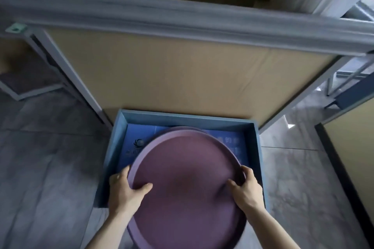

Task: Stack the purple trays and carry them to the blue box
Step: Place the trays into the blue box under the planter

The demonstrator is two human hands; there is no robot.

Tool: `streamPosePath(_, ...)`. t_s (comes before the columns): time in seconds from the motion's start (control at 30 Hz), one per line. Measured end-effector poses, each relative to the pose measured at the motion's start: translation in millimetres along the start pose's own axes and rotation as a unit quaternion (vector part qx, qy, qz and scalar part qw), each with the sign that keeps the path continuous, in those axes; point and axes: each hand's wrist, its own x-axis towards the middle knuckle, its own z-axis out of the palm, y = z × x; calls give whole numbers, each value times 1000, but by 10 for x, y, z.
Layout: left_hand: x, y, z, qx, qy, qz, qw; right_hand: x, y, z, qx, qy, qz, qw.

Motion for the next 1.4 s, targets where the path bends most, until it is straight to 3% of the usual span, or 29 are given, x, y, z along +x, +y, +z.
streamPosePath(0.33, 271, 93, 207, 71, 22, -6, 997, 331, -112, 189, -75, -40, 32, 996)
streamPosePath(0.7, 418, 97, 300, 135, 73, 4, 988, 427, -254, 305, -143, -23, 30, 989)
streamPosePath(0.83, 482, 100, 249, 121, 58, -18, 991, 435, -255, 315, -146, -33, 15, 989)
streamPosePath(1.13, 277, 10, 290, 126, 60, 33, 990, 302, -96, 265, -155, -27, -29, 987)
streamPosePath(1.4, 132, 31, 463, 186, -14, 25, 982, 194, 47, 321, -189, -46, -73, 978)
